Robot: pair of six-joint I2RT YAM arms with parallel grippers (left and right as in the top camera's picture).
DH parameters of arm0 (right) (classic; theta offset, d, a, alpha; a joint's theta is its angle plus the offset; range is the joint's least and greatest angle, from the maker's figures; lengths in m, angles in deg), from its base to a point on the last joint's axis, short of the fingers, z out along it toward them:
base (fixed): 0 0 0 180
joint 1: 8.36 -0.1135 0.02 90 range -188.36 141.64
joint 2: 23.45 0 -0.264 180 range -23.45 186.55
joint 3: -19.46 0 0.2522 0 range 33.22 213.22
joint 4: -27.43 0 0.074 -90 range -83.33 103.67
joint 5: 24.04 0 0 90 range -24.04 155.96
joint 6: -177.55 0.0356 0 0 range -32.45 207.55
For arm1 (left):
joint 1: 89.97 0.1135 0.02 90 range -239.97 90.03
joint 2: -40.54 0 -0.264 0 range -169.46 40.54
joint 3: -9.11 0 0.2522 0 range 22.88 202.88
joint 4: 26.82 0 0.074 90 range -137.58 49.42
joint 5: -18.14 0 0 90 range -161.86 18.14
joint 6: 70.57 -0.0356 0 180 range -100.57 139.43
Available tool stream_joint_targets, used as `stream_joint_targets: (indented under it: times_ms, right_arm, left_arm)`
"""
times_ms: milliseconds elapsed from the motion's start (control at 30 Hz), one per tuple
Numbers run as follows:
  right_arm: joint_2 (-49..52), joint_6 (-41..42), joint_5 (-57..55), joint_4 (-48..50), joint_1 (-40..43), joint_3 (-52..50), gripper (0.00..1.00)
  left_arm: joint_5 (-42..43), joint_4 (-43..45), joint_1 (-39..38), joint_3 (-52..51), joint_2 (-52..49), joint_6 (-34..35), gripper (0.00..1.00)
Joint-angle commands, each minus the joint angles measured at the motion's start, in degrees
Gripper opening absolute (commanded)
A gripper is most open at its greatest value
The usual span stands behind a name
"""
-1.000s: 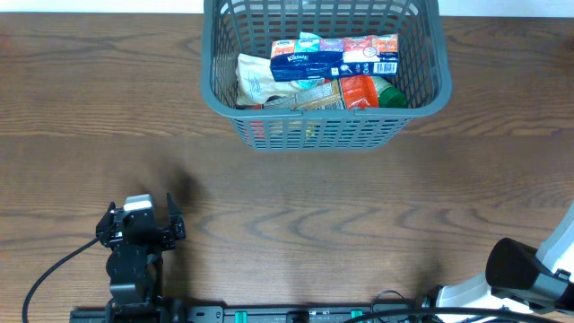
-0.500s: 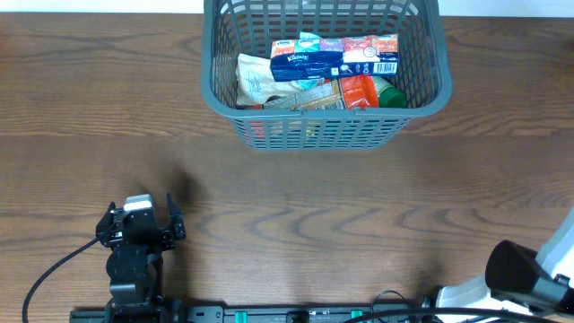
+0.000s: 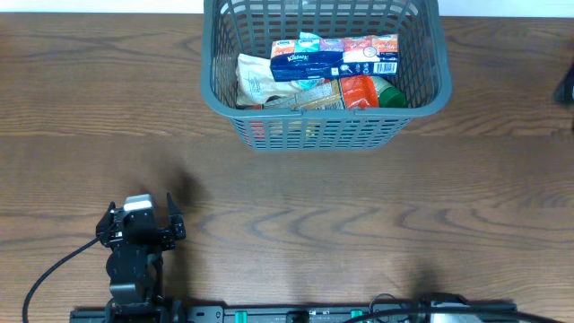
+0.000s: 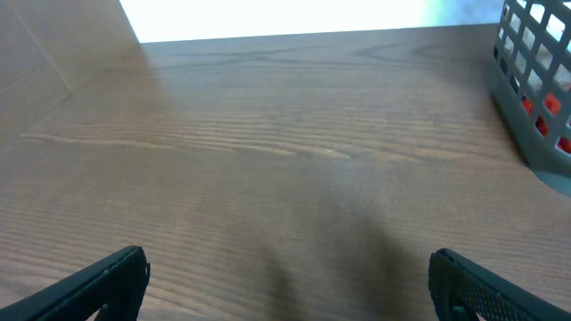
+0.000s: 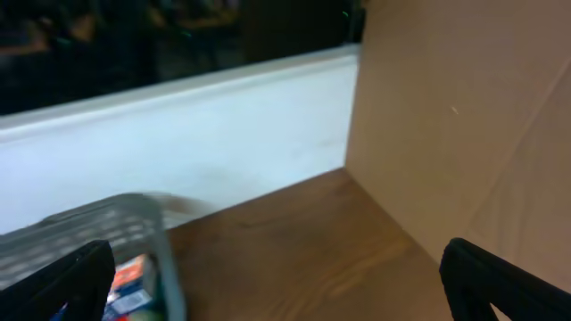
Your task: Pack container
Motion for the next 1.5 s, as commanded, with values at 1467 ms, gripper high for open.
stream_joint_targets:
  times_ms: [1467]
  right_arm:
    - [-59.45,-2.99,19.47,65.59,-4.55,-109.02,0.99]
  left_arm:
    - [-0.24,-0.13,-0.24,-1.22,0.42,-0.98,0.99]
